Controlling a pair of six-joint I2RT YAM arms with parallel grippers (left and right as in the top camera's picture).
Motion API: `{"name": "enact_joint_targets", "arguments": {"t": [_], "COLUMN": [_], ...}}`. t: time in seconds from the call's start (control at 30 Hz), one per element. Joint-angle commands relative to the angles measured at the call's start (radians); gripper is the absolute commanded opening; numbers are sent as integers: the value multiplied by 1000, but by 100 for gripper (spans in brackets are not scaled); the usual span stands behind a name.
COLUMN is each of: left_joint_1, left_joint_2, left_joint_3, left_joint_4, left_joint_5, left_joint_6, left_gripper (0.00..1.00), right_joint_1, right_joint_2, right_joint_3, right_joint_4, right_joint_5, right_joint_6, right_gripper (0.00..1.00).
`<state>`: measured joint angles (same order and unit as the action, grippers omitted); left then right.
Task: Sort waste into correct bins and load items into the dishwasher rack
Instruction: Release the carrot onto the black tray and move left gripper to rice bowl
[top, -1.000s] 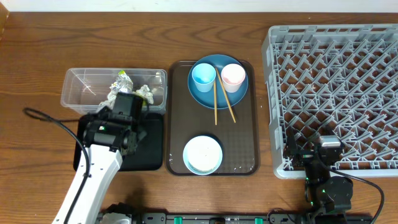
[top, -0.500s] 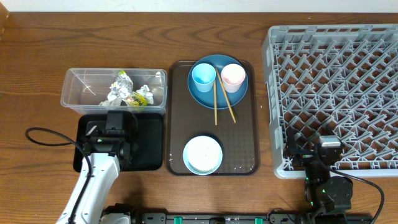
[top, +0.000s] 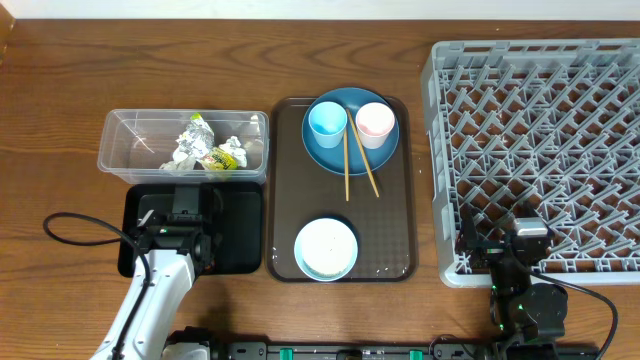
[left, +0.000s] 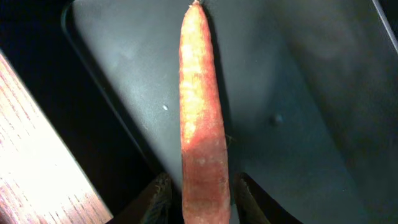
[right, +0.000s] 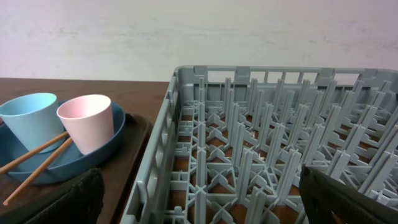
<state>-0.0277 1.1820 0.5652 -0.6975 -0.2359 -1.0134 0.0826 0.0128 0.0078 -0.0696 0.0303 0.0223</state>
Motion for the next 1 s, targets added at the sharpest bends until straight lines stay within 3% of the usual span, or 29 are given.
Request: {"name": "enact_joint_targets", "arguments": {"t": [0.0, 0.13, 0.3, 0.47, 0.6, 0.67, 0.87, 0.93, 0.97], "left_joint_1": [5, 5, 5, 5, 5, 5, 5, -3, -13], "left_joint_2": [-4, -12, -64, -129, -146, -144, -142, -142, -142], "left_joint_3": [0, 16, 106, 198, 227, 227, 226, 226, 226], "left_joint_4": [1, 0, -24, -38, -35, -24, 27, 22, 18], "left_joint_5": [-16, -16, 6, 277, 527, 646, 863, 893, 899], "left_joint_6": [-9, -5, 124, 357, 481, 524, 526, 526, 526], "left_gripper": [40, 42, 43, 44, 84, 98, 100, 88, 76], "right_joint_1": [-1, -1, -1, -1, -1, -1, -1, -1, -1], "right_joint_2": [-2, -2, -2, -2, -2, -2, -2, -2, -2], "right_joint_3": [-2, -2, -2, -2, -2, -2, -2, -2, -2], "right_joint_4": [-2, -2, -2, -2, -2, -2, -2, -2, -2], "right_joint_5": [-1, -1, -1, -1, -1, -1, -1, -1, -1], "right_joint_6": [14, 14, 14, 14, 14, 14, 14, 14, 14], "right_gripper": [99, 99, 99, 99, 99, 99, 99, 99, 99]}}
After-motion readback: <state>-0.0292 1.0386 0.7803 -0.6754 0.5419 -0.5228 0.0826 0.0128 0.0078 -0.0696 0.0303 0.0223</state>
